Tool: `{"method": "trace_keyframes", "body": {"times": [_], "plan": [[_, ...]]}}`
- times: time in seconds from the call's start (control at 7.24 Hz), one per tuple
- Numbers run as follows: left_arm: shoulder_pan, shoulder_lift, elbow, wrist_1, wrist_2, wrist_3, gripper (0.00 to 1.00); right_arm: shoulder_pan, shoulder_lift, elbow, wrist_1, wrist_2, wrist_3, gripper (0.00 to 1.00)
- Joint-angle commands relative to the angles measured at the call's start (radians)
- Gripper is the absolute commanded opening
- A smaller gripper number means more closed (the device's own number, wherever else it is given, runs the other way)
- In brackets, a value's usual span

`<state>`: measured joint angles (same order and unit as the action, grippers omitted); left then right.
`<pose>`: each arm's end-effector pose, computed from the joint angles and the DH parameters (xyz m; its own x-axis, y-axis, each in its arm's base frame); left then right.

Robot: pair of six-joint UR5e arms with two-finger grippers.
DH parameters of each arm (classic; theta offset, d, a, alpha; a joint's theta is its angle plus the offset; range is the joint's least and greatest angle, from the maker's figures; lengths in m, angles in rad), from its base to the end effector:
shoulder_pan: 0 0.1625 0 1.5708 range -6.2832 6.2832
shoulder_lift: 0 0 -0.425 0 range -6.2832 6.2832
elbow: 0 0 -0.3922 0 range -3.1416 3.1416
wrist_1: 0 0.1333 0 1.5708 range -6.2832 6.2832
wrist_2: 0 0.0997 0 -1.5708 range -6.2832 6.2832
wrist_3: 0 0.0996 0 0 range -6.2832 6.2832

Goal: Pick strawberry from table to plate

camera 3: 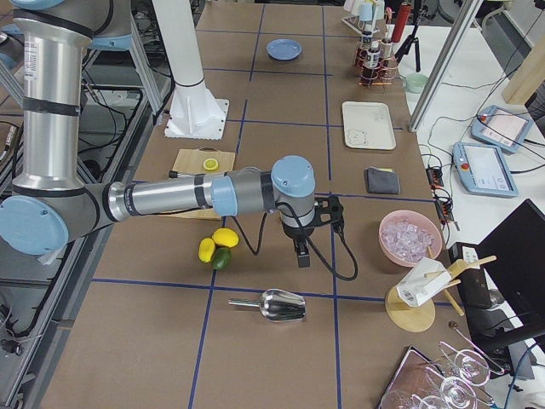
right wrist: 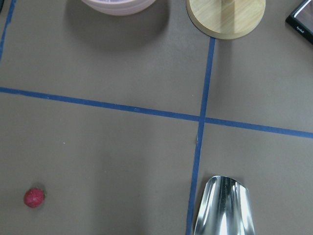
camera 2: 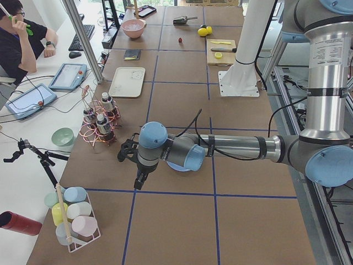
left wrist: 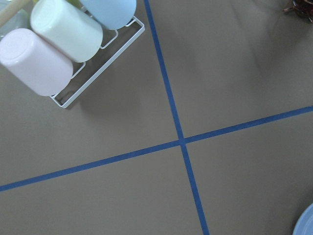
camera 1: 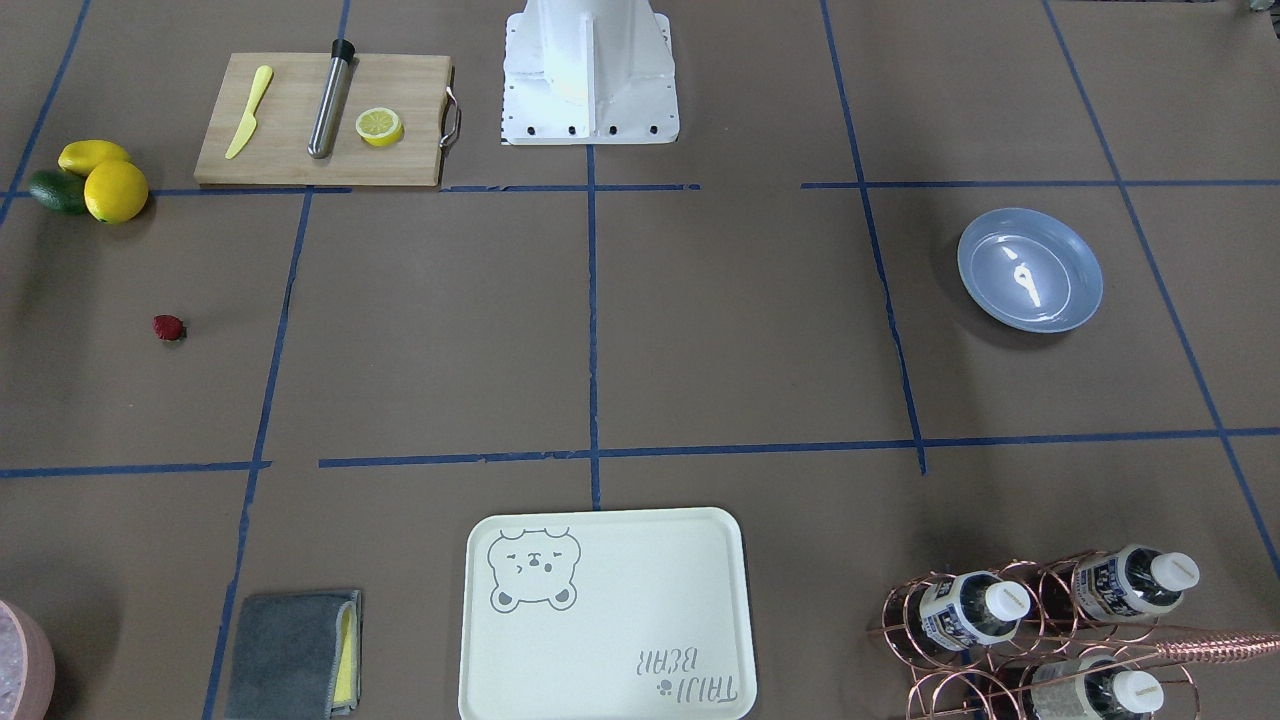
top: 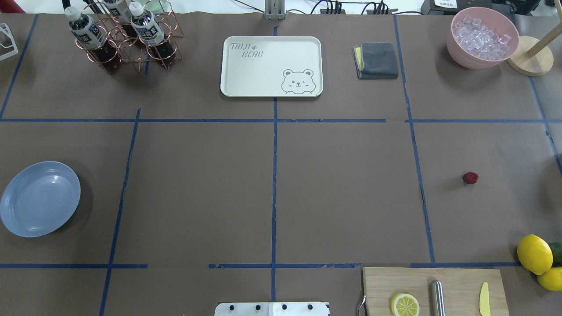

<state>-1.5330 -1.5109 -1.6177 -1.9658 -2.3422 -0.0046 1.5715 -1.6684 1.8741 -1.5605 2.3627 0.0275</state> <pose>-0.0455 -0.4879 0.6209 0.7068 0.2825 -0.6486 -0.0318 0.9286 0.3698 0.0627 -0.4549 0.5523 0.7023 -0.1251 0.7008 -0.0200 0.9806 0.1951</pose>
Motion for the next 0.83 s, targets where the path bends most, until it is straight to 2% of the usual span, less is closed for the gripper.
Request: {"method": "trace_keyframes", "body": {"times": [0.0, 0.14, 0.28, 0.41, 0.69], "plan": [[0.12, 0.056, 0.058, -0.303, -0.002, -0.323, 1.0, -0.007, 0.015, -0.003, 0.005, 0.056, 0.074, 1.0], [0.182, 0.108, 0.058, -0.465, 0.007, -0.497, 1.0, -0.007, 0.015, 0.0, 0.008, 0.069, 0.075, 1.0], [0.273, 0.176, 0.058, -0.607, 0.089, -0.62, 1.0, -0.007, 0.015, -0.003, 0.007, 0.069, 0.075, 1.0], [0.337, 0.21, 0.058, -0.669, 0.156, -0.7, 1.0, -0.011, 0.015, -0.007, 0.005, 0.069, 0.077, 1.0], [0.43, 0.216, 0.058, -0.682, 0.242, -0.823, 1.0, -0.011, 0.015, -0.006, 0.007, 0.072, 0.078, 1.0]]}}
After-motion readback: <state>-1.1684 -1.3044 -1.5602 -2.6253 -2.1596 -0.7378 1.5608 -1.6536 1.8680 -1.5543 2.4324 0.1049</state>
